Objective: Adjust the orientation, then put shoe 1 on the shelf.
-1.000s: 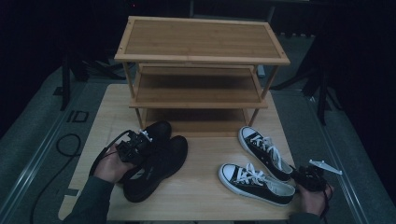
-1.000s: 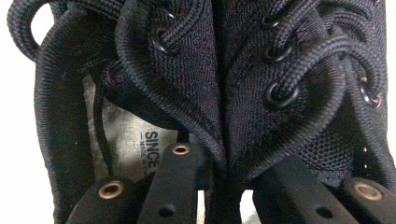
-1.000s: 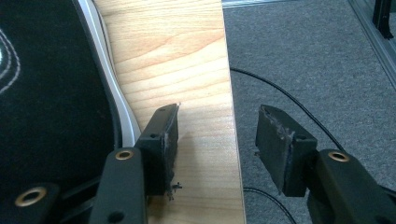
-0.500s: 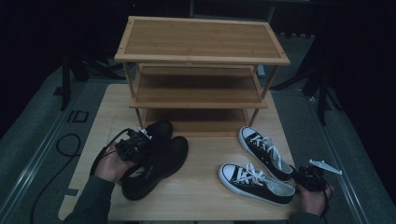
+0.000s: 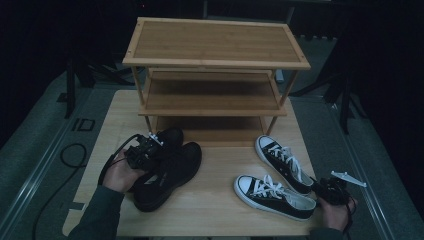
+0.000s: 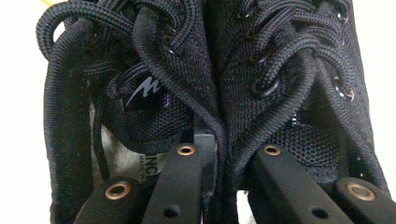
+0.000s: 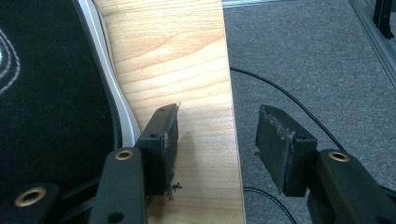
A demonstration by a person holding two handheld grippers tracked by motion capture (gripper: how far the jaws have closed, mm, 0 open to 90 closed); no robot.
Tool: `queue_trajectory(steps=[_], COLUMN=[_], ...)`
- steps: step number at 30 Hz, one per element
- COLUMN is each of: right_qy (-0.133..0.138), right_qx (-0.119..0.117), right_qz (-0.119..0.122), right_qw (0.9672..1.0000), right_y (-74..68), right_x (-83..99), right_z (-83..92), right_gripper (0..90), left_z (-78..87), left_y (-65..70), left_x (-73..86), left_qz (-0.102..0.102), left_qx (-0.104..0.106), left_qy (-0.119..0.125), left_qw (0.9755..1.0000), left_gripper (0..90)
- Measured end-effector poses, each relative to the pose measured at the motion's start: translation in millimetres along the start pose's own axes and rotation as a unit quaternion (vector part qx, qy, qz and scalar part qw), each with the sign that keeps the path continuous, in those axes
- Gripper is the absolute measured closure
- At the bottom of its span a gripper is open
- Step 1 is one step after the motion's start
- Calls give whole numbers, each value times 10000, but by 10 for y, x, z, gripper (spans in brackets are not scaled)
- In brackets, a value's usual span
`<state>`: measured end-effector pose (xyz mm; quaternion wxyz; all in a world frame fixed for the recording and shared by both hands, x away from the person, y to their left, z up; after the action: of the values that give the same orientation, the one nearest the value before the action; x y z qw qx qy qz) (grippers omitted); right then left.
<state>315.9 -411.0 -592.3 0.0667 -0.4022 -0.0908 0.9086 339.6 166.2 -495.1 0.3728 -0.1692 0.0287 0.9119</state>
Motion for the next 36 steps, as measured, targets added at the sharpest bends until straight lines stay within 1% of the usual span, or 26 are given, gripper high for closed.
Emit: queue_trajectory(steps=[8, 13, 18, 24, 29, 36], right_qy=[-1, -4, -4, -3, -4, -2], right_qx=[1, -2, -3, -3, -4, -3], right_qz=[1, -3, 0, 0, -1, 3], right_qw=[10000, 10000, 10000, 10000, 10000, 10000], right_y=[0, 0, 1, 1, 1, 1], right_x=[0, 0, -1, -1, -1, -1], right_z=[0, 0, -1, 0, -1, -1], right_gripper=[483, 483, 483, 483, 483, 482], left_z=[48, 79, 107, 101, 90, 106], left_y=[6, 38, 51, 57, 61, 70], left_x=[-50, -110, -172, -205, -261, -367], left_qz=[18, -36, -76, -92, -78, -120], left_qx=[88, 87, 155, 210, 179, 232], left_qy=[118, 159, 220, 261, 267, 328], left_qw=[9999, 9998, 9996, 9994, 9995, 9991], left_gripper=[857, 857, 857, 856, 856, 856])
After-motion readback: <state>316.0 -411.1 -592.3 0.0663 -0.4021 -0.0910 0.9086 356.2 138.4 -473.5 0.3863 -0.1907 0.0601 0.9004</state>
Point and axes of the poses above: each handheld gripper's, and its own axes: z roughly backward along the jaws, x roughly out of its underside, y roughly to its right, the point moved 4 cm from there along -z, roughly forward along the jaws, and after that the axes turned 7 degrees about -z, right-handed, at the moved point
